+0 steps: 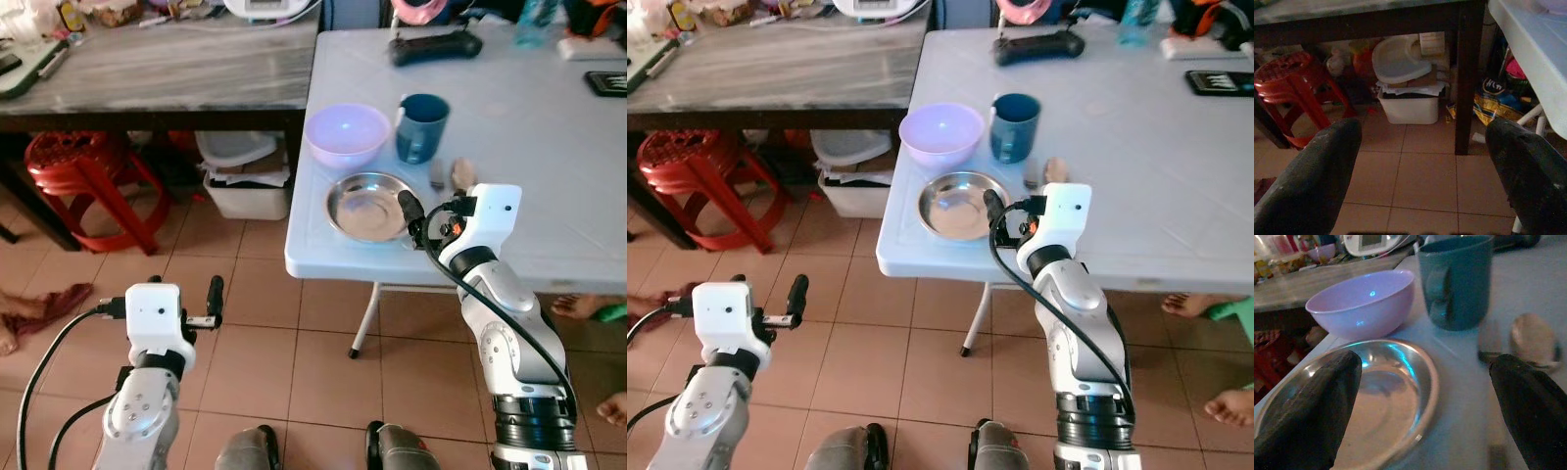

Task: Setting the table

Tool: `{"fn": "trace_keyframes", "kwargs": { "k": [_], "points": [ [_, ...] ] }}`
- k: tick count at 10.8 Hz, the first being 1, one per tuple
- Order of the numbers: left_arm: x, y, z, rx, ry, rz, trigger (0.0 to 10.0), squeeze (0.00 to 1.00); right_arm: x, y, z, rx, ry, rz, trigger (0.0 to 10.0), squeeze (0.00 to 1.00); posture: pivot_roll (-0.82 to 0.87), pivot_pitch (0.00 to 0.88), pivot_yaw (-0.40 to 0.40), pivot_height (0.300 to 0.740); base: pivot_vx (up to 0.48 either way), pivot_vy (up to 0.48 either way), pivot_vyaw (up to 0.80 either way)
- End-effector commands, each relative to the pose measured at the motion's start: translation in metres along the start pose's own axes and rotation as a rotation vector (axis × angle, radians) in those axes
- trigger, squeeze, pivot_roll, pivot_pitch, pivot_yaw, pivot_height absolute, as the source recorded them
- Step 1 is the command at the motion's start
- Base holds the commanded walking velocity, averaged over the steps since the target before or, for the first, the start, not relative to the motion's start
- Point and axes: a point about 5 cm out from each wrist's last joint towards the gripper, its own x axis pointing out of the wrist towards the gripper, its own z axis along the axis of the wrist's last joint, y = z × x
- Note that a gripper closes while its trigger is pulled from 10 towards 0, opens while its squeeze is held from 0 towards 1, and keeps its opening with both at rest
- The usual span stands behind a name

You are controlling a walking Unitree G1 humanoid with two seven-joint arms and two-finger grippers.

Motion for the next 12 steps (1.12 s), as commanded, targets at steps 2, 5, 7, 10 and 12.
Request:
{"fn": "trace_keyframes", "kwargs": {
  "k": [2, 5, 7, 10, 12],
  "points": [
    [-0.003, 0.003, 0.003, 0.015, 0.004, -0.004, 10.0, 0.0, 0.002, 0.005, -0.001, -0.002, 0.021, 0.014, 10.0, 0.0, 0.08, 0.187, 0.109, 0.74, 0.0, 0.0, 0.0],
    [-0.005, 0.003, 0.004, 0.019, 0.015, -0.02, 10.0, 0.0, 0.003, 0.004, -0.006, -0.008, 0.067, 0.016, 10.0, 0.0, 0.08, 0.197, 0.117, 0.74, 0.0, 0.0, 0.0],
    [-0.004, 0.003, 0.004, 0.021, 0.018, -0.023, 10.0, 0.0, 0.001, 0.002, -0.014, -0.019, 0.108, -0.005, 10.0, 0.0, 0.08, 0.2, 0.113, 0.74, 0.0, 0.0, 0.0],
    [-0.003, 0.002, 0.005, 0.018, 0.018, -0.018, 10.0, 0.0, 0.006, -0.006, -0.015, -0.043, 0.154, -0.045, 0.0, 0.0, 0.09, 0.199, 0.105, 0.74, 0.0, 0.0, 0.0],
    [-0.002, 0.001, 0.004, 0.011, 0.02, -0.023, 10.0, 0.0, 0.005, -0.012, -0.018, -0.042, 0.22, -0.088, 0.0, 0.0, 0.08, 0.194, 0.104, 0.74, 0.0, 0.0, 0.0]
  ]
}}
